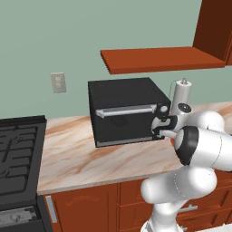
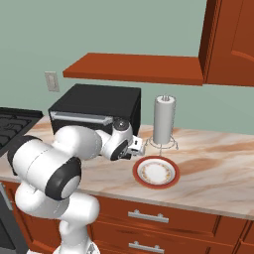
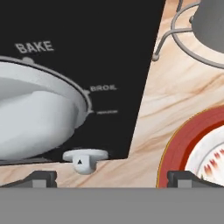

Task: Pick up the bagel from the plate, place it on the toaster oven rack, close the door, and set the timer.

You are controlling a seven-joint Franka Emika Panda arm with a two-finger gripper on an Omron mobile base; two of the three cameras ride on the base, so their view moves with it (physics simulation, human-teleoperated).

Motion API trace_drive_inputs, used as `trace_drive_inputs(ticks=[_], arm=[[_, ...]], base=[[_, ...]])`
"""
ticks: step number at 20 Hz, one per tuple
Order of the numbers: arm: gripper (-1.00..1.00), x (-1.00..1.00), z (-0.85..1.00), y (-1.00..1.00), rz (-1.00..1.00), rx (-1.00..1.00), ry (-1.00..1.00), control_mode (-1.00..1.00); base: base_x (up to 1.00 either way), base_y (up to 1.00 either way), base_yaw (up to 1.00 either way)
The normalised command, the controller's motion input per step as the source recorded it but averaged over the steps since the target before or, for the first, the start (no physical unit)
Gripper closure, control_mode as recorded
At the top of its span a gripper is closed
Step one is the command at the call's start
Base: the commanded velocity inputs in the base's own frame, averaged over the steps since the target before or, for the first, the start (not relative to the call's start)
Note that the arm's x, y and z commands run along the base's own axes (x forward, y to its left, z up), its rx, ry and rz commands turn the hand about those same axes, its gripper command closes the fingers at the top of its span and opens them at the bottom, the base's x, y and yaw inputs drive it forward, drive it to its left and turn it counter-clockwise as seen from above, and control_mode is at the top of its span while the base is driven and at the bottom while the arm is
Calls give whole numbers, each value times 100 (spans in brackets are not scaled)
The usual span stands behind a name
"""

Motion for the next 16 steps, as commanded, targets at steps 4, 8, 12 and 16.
trace_drive_inputs(ticks=[4, 8, 12, 16], arm=[[-100, 14, -16, -15, 0, 0, 0, -100], [-100, 0, -24, -8, 0, 0, 0, -100], [-100, 0, -16, 0, 0, 0, 0, -100], [-100, -2, -28, 0, 0, 1, 0, -100]], base=[[0, 0, 0], [0, 0, 0], [0, 0, 0], [0, 0, 0]])
